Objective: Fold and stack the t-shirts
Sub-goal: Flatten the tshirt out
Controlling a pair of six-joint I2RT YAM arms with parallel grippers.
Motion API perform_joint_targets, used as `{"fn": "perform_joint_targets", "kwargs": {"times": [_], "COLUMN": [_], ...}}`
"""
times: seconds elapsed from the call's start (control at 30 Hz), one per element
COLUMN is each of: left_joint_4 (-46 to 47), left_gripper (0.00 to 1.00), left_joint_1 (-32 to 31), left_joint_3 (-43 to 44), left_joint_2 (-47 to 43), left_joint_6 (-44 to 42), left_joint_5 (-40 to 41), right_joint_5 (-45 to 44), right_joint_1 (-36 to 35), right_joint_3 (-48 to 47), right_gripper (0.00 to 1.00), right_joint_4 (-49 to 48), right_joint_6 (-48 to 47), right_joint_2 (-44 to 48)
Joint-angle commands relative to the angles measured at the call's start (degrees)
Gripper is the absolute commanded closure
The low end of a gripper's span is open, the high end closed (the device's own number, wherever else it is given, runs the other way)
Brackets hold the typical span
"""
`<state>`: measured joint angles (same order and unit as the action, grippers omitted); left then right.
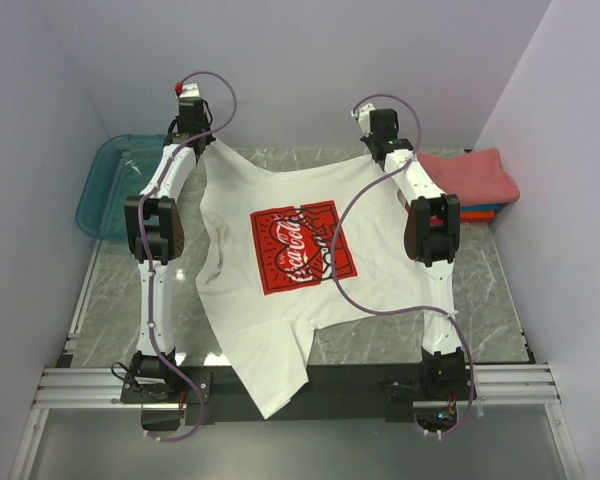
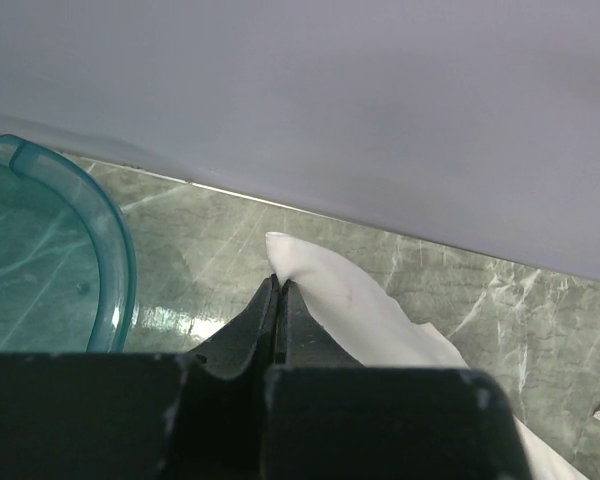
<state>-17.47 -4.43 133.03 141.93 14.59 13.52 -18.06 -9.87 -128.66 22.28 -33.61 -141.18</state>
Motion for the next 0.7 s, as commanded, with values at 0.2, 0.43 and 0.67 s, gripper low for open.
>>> {"fn": "perform_joint_targets", "kwargs": {"times": [0.2,0.43,0.67], "left_joint_4": [3.76,4.29,3.93], "left_gripper": [1.0,1.0,0.39], "left_joint_1": [0.21,0.21,0.21], "left_joint_3": [2.76,3.64,4.44], "left_joint_2": [-0.42,0.37,-2.52], "left_joint_6": [1.93,2.9,4.75], "left_joint_5": [0.63,-0.51,-3.23], "right_joint_5": [-2.76,-4.52,-9.8], "right_joint_1": [0.46,-0.24,-1.91], "right_joint_3": [-2.65,-3.44,-7.75], "right_gripper": [1.0,0.95,0.38], "right_joint_4": [-5.5,-7.86,-13.14], "right_joint_6": [-2.17,-4.27,-7.35], "right_joint_2": [-1.64,-3.22,-4.63]}}
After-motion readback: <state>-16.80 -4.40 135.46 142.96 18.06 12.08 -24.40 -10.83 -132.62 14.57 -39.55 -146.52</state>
